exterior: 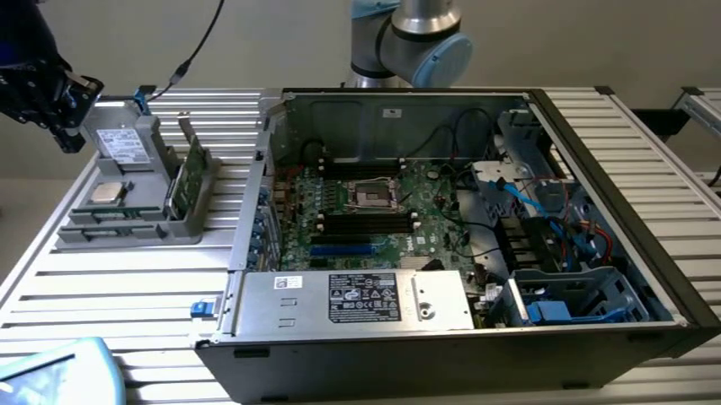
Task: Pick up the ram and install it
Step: 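Pick up the ram and move it above insertion slot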
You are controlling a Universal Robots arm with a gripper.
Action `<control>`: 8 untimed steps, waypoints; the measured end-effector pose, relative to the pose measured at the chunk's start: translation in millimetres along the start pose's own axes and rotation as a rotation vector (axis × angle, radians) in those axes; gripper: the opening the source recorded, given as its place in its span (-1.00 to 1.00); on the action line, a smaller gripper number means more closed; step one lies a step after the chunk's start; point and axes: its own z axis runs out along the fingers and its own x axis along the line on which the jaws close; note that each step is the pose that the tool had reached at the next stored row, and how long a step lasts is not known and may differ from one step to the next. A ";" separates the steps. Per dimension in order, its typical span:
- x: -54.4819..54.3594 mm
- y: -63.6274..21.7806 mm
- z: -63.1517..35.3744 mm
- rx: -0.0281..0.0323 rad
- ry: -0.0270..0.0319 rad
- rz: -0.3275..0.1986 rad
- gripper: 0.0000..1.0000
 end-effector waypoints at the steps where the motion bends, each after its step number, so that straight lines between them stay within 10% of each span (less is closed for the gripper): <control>1: -0.3 -0.1 1.6 0.0000 0.0005 0.000 -0.79; 8: -1.9 -0.8 13.9 0.0001 0.0038 0.000 -0.79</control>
